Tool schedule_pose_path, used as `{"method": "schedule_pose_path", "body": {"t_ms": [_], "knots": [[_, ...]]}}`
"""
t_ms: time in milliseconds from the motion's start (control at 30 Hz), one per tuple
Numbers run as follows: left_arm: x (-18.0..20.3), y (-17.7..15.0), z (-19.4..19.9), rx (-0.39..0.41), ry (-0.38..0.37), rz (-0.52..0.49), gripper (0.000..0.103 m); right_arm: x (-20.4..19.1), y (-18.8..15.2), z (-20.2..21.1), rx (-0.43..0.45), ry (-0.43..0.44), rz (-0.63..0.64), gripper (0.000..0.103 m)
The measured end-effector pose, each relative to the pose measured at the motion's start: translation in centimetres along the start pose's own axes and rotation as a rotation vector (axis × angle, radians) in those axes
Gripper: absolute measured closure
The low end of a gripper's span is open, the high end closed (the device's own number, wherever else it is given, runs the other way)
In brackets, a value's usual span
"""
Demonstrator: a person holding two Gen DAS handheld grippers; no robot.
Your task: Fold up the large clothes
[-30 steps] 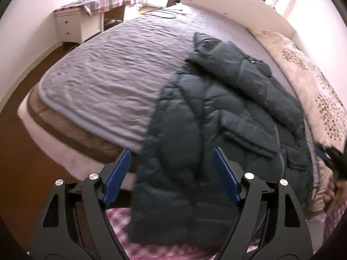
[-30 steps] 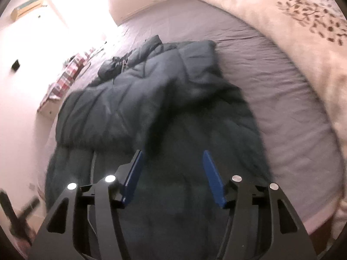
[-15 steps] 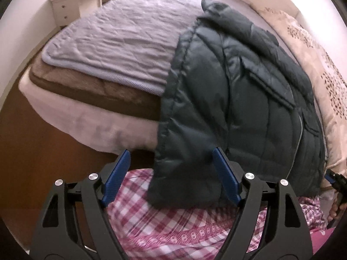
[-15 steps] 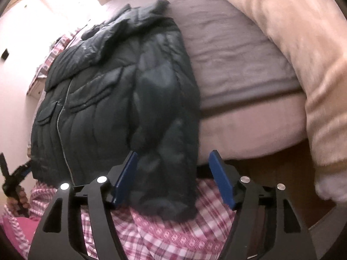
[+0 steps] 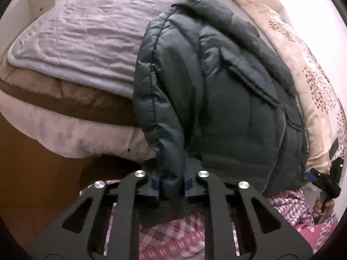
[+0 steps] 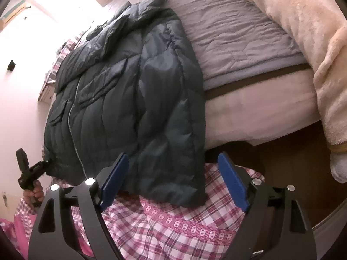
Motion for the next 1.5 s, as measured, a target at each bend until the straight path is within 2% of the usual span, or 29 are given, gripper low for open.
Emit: {"method": "schedule_pose_path", "body": {"t_ms": [200,367,400,467,500,567,667,800,1100,1233,1500], "knots": [[0.4,0.0,1.7,0.029,-0.025,0.007,0.091,0.3,0.0,-2.0,-0.049,-0.042,0.017,0.021],[0.3,0.1,1.3,0.018,-0.007,0.015,0.091,0.5,0.8,-4.6,-0.098,-0.042,0.029,0.022],[0.4,0.1,1.2,0.016,-0.005,0.016,0.091,0.5,0.8,-5.1,-0.106,-0.042,0.040,0.026],[0.5,0.1,1.2,0.015,0.005,0.011,0.091,0.3,0.8,-6.1,-0.148,-0.016,0.061,0.057],[0.4,0.0,1.3,0.015,0.008,0.007,0.091,0.2,0.6,-6.3,-0.161,0.002,0.060,0.061],[0.5,-0.1,1.5,0.019,0.012,0.000,0.091,-0.3,0.3,-6.1,-0.150,0.024,0.076,0.079],[0.8,-0.1,1.9,0.030,0.011,-0.016,0.092,-0.5,0.1,-4.9,-0.118,0.073,0.074,0.091],[1.5,0.0,3.8,0.076,-0.008,-0.030,0.094,-1.4,0.2,-1.8,-0.028,0.173,0.069,0.093],[4.2,1.4,12.3,0.273,-0.098,-0.089,0.094,-3.4,2.0,7.9,0.230,0.347,0.100,0.093],[4.8,0.4,16.2,0.342,-0.139,-0.121,0.094,-3.4,2.0,10.8,0.287,0.373,0.118,0.093],[3.4,-3.8,20.1,0.364,-0.212,-0.114,0.094,-3.0,-1.3,14.6,0.318,0.410,0.126,0.093]]}}
Point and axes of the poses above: each gripper's, at about its wrist camera, not at the fingertips, and z roughly against the way its jaws point, x to its right, y to its top, the point moved 4 cm from there along -z, roughly the way its jaws point, and after that the axes turned 9 degrees about -x, right-handed, at the moved point
